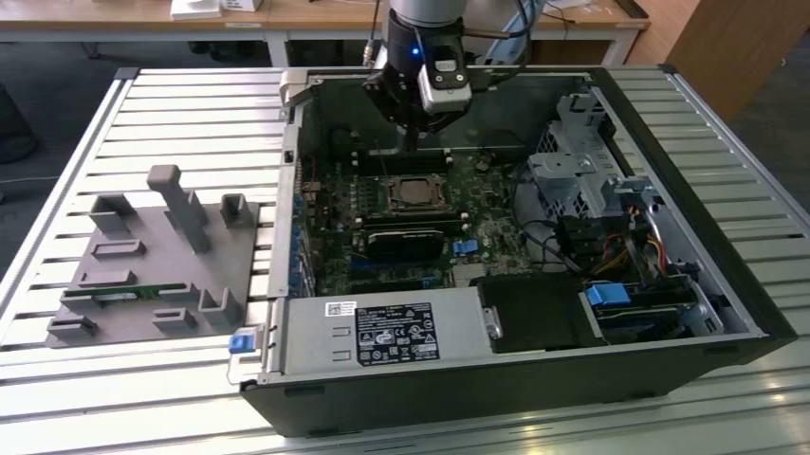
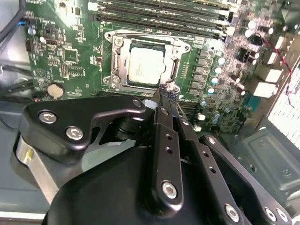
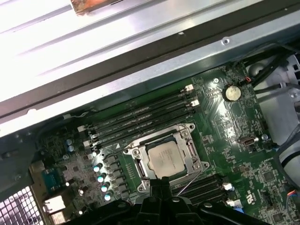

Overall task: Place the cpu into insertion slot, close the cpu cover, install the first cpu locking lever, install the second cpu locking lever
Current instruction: 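Install the first cpu locking lever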

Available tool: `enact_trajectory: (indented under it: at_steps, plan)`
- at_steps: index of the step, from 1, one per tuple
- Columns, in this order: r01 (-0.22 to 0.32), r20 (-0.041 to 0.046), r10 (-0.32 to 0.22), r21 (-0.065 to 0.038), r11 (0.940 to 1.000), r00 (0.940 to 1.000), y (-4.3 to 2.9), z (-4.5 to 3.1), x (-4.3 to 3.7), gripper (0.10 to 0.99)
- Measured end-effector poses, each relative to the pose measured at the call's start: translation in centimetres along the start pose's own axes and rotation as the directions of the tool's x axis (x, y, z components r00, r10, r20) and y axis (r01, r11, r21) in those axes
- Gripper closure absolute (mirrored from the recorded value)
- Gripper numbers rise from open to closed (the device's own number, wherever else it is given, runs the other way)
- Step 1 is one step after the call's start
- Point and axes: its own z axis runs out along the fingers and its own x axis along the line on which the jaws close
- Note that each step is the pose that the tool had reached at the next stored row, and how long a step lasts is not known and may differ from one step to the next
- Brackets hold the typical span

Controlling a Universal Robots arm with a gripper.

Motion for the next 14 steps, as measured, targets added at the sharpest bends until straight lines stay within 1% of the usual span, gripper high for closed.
enact_trajectory:
  at_steps: [4, 5, 10, 14]
  plan:
    - [0.054, -0.0001, -0.054, 0.001, 0.9986, 0.9986, 0.0, 0.0, 0.0, 0.98]
    - [0.087, -0.0002, -0.087, 0.002, 0.9962, 0.9962, 0.0, 0.0, 0.0, 0.98]
    - [0.136, -0.0004, -0.136, 0.003, 0.9907, 0.9907, 0.0, 0.0, 0.0, 0.98]
    - [0.154, -0.0004, -0.154, 0.003, 0.988, 0.9881, 0.0, 0.0, 0.0, 0.98]
